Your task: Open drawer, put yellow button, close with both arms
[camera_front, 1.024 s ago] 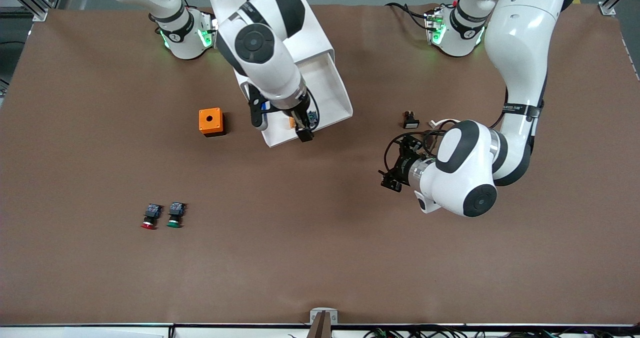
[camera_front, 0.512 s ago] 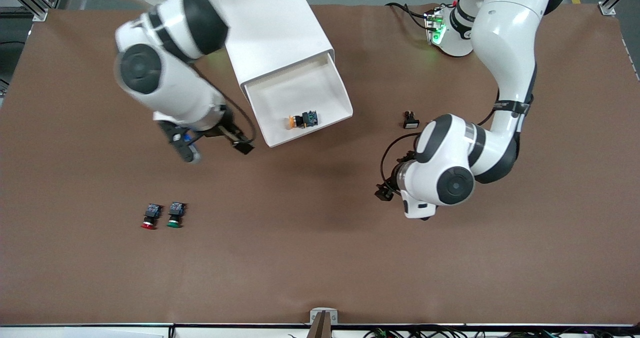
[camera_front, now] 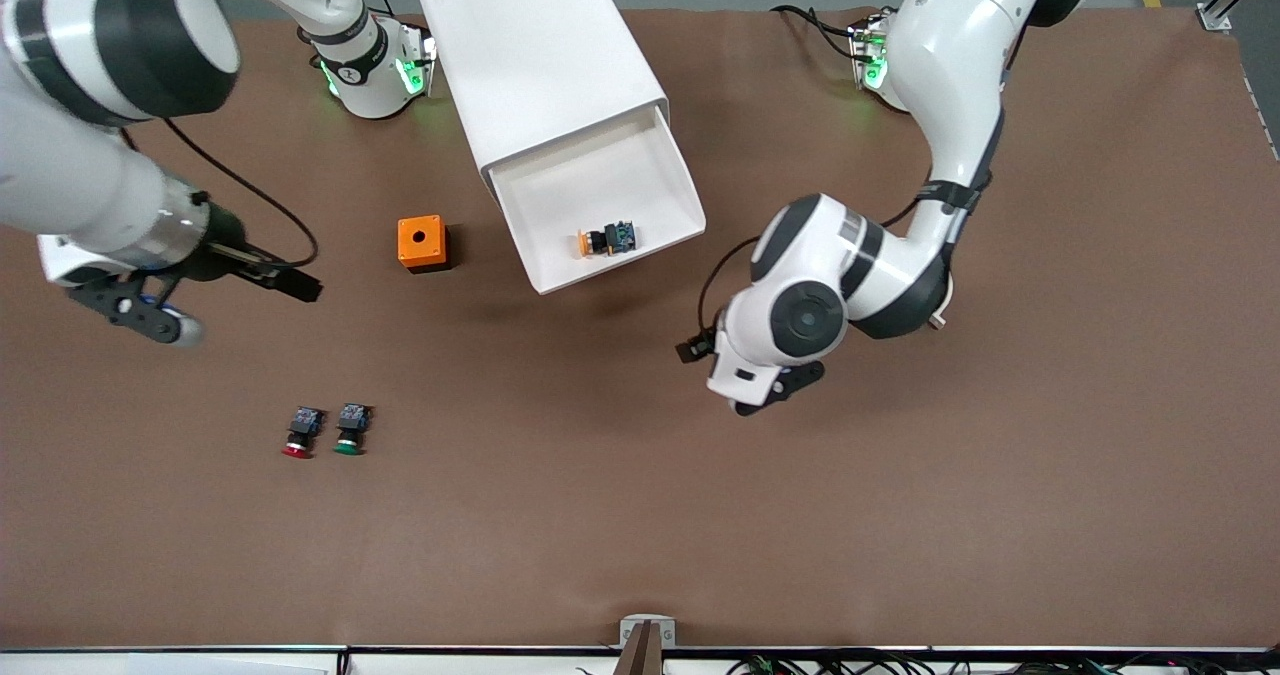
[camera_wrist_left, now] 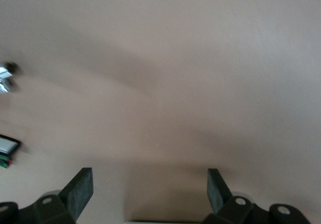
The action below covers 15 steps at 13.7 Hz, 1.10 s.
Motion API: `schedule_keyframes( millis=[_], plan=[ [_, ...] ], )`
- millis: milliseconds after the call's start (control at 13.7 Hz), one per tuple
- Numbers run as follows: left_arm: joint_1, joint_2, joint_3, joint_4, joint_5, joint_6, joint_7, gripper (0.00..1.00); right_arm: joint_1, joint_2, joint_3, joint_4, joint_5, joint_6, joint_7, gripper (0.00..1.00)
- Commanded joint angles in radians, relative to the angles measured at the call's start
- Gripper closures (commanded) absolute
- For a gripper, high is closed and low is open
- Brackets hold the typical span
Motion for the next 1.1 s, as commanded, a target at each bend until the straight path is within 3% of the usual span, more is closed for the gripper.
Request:
schedule_keyframes(
  millis=[0, 293, 659, 1024],
  plan=[
    [-0.040, -0.034, -0.012, -0.016, 0.005, 0.014, -0.006, 0.00, -0.119, -0.053, 0.024, -0.026, -0.018, 0.002, -0.162, 0.00],
    [-0.046, -0.078, -0.089, -0.043, 0.008, -0.001, -0.130, 0.00, -0.219, -0.086, 0.022, -0.034, -0.018, 0.005, -0.331, 0.00],
    [-0.057, -0.081, -0.210, -0.076, 0.012, -0.017, -0.273, 0.00, -0.229, -0.164, 0.026, -0.155, -0.036, 0.103, -0.407, 0.00],
    [-0.143, -0.072, -0.243, -0.102, 0.011, -0.017, -0.328, 0.00, -0.246, -0.167, 0.022, -0.146, -0.038, 0.080, -0.411, 0.00]
  ],
)
